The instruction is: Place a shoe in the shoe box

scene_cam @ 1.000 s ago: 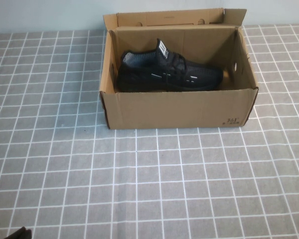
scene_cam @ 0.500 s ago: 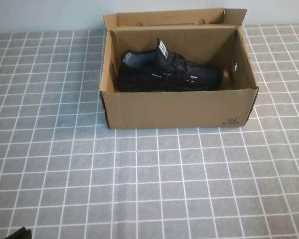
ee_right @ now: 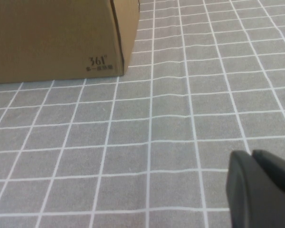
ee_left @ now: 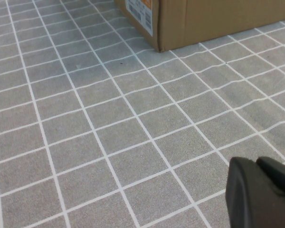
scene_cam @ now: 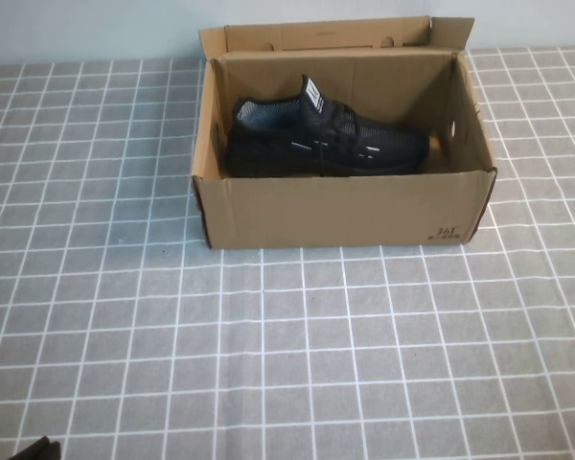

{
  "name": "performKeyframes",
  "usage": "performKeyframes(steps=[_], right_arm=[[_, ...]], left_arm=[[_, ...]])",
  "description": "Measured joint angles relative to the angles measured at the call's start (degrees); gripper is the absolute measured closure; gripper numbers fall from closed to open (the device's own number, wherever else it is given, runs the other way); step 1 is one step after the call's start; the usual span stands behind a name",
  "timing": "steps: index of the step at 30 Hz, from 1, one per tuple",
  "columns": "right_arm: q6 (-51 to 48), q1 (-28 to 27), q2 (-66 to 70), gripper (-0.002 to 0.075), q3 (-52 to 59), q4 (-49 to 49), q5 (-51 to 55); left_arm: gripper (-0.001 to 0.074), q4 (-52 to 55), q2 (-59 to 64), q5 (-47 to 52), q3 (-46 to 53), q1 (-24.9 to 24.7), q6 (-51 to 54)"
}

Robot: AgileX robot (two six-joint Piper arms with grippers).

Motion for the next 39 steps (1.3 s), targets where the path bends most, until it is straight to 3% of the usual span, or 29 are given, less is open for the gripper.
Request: performKeyframes(steps=[24,32,39], right_arm=[[0.0,0.0,0.0,0.0742,0.0,0.0,0.1],[0.0,0.0,0.0,0.0742,0.0,0.0,0.2],[0.0,0.0,0.0,0.0742,0.0,0.1,0.4]], left_arm=[[0.0736,-0.4,0.0,-1.2,0.0,0.8,0.0],[0.0736,-4.7,-0.1,-11.6,0.0,16.1,-0.8],[0.0736,-5.5,-0.9,-7.1,0.0,23.3,-1.5]])
